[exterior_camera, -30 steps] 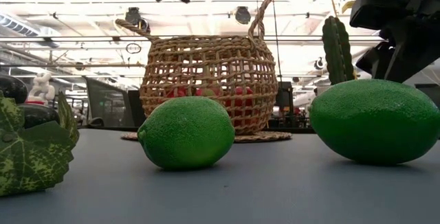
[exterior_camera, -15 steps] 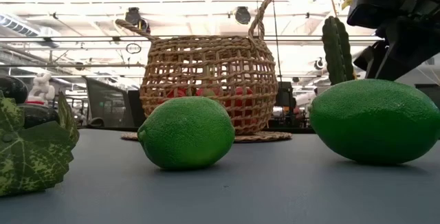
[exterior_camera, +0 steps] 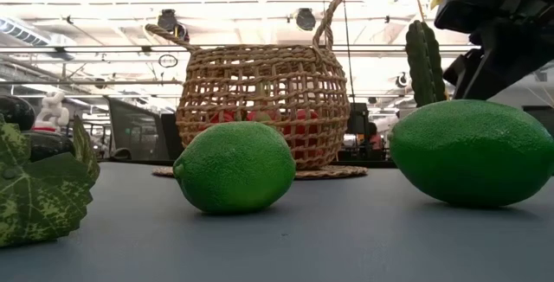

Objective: Build produce basket
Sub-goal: Put the lime into the basket

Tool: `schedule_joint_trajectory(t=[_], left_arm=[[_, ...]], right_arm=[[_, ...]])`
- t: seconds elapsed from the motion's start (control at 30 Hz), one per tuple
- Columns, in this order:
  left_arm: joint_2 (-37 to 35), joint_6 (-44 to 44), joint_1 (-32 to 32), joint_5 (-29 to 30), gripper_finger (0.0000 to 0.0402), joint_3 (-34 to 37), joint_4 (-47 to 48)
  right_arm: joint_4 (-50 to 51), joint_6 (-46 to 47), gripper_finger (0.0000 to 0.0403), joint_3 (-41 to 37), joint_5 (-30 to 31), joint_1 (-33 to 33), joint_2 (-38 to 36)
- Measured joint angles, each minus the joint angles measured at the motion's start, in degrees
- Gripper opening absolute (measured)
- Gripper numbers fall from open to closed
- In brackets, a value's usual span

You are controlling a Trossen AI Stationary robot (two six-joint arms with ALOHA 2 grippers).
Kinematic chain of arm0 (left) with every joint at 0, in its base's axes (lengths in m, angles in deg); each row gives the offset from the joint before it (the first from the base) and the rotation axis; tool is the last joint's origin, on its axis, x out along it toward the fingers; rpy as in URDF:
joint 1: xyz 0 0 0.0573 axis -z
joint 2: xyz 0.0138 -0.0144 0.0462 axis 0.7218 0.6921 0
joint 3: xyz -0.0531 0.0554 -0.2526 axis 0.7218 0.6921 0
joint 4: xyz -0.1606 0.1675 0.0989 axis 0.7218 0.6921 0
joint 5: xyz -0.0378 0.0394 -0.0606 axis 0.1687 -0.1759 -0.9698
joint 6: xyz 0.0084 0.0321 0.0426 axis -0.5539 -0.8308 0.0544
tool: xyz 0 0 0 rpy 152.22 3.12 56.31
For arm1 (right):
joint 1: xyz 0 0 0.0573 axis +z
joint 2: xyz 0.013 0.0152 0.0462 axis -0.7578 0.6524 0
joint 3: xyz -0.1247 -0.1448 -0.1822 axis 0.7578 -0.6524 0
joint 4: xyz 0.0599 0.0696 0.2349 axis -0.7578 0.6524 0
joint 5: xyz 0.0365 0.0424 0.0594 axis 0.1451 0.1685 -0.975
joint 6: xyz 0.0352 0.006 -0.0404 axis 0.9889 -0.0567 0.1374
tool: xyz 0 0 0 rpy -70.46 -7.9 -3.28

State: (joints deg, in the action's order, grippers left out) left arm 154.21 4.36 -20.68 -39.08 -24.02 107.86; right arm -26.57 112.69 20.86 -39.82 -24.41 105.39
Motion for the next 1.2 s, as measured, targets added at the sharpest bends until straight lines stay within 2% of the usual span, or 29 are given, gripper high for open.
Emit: schedule_joint_trajectory(t=[0.3, 0.43, 0.6, 0.77, 0.87, 1.03, 1.2], left_arm=[[0.11, -0.06, 4.42, 0.15, 0.0088, 13.51, -19.31], [0.11, -1.78, 5.48, 0.17, 0.0090, 19.10, -28.85], [0.13, -2.16, 6.27, 0.83, 0.0135, 23.98, -36.28], [0.12, -2.16, 6.66, 1.04, 0.0202, 27.07, -40.23], [0.12, -2.16, 6.66, 1.03, 0.0226, 27.68, -40.45], [0.13, -3.46, 6.80, 0.38, 0.0234, 28.29, -40.54], [1.22, -2.12, 7.28, -4.82, 0.0235, 28.35, -43.03]], right_arm=[[-1.16, -0.45, 0.0126, 0.00, 0.27, 0.01, 0.00], [-4.07, -2.38, 0.0140, -0.02, 0.90, 0.72, 0.00], [-10.38, -6.31, 0.0182, -0.02, 1.82, 2.53, -0.02], [-14.08, -10.59, 0.0233, -0.02, 2.95, 4.31, -0.02], [-15.13, -13.98, 0.0261, -0.02, 4.72, 5.74, -0.02], [-20.53, -18.21, 0.0299, -0.02, 5.95, 7.06, -0.02], [-30.18, -17.53, 0.0320, -0.02, 5.83, 7.28, -0.02]])
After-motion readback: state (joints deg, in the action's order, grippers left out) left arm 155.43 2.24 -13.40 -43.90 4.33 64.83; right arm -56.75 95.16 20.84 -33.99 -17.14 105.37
